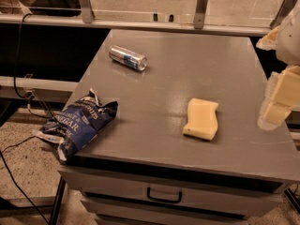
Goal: Place redbull can upright
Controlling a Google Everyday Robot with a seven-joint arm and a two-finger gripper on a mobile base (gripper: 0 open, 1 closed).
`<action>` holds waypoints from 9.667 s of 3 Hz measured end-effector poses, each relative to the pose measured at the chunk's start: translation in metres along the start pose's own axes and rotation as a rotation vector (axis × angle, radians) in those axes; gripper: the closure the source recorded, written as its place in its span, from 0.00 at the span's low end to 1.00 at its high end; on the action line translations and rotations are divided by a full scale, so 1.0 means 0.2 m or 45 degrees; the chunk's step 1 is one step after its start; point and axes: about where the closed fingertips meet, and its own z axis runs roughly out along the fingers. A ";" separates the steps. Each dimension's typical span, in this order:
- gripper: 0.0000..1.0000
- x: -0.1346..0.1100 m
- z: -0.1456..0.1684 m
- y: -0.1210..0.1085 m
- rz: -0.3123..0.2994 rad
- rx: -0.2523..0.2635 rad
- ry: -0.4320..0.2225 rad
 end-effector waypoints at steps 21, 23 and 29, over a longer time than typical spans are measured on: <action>1.00 -1.02 0.32 -0.91 0.030 -0.116 -1.540; 1.00 -1.10 0.43 -0.87 0.019 -0.017 -1.631; 0.00 -0.86 0.67 -0.93 0.428 -0.015 -1.532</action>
Offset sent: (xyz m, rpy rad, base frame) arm 0.0082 0.0061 -0.0022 0.0339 -0.0080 0.0183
